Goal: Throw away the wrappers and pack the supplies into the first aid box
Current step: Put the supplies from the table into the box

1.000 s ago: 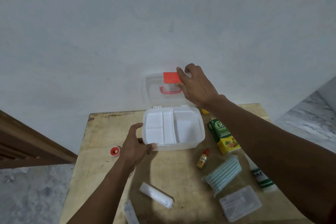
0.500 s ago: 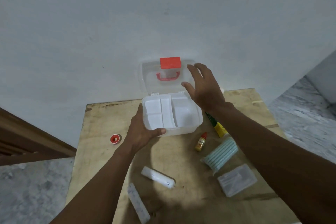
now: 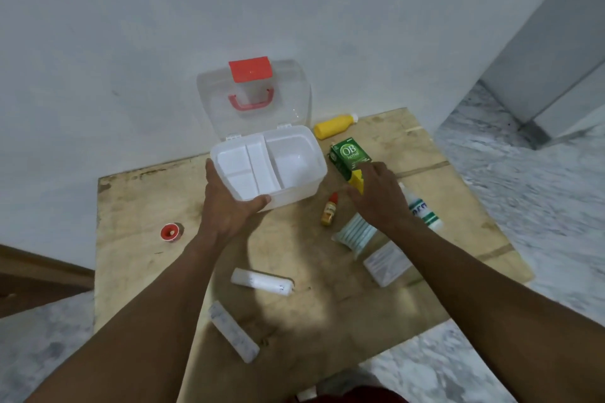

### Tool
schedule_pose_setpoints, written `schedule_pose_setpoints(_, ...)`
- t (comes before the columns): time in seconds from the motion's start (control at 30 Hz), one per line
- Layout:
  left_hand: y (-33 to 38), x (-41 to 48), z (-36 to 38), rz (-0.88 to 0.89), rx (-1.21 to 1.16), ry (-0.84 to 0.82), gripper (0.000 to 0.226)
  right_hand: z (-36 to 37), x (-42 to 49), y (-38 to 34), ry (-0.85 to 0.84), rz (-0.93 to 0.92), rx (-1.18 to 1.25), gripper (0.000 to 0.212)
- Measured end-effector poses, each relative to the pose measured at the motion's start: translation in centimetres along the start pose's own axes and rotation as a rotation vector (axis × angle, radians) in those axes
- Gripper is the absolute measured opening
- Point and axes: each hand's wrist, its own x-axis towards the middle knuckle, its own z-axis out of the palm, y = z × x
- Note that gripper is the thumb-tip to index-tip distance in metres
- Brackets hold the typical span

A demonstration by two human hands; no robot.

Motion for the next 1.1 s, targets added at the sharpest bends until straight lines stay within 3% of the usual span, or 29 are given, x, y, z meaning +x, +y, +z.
schedule_pose_setpoints(0.43,-0.9,-0.3,0.8,-0.122,-0.055,0.061,0.106,-0.1,4.5,4.0,-0.093,0.072,-0.205,0.07)
schedule_pose_setpoints(0.7,-0.3,-0.1,0.7,-0.19,-0.052,0.043,0.101,0.7,7.0,4.5,-0.124,0.01,-0.268,0.07)
schedule_pose_setpoints(0.9,-0.2,-0.2,0.7,-0.197,-0.055,0.046,0.108,-0.7,7.0,3.7,-0.048,0.033,-0.115,0.062)
schedule_pose_setpoints(1.1,0.2,-0.6,0.9,-0.147,-0.102,0.036,0.103,-3.6,5.4,1.1,0.1,0.103,0.257,0.064)
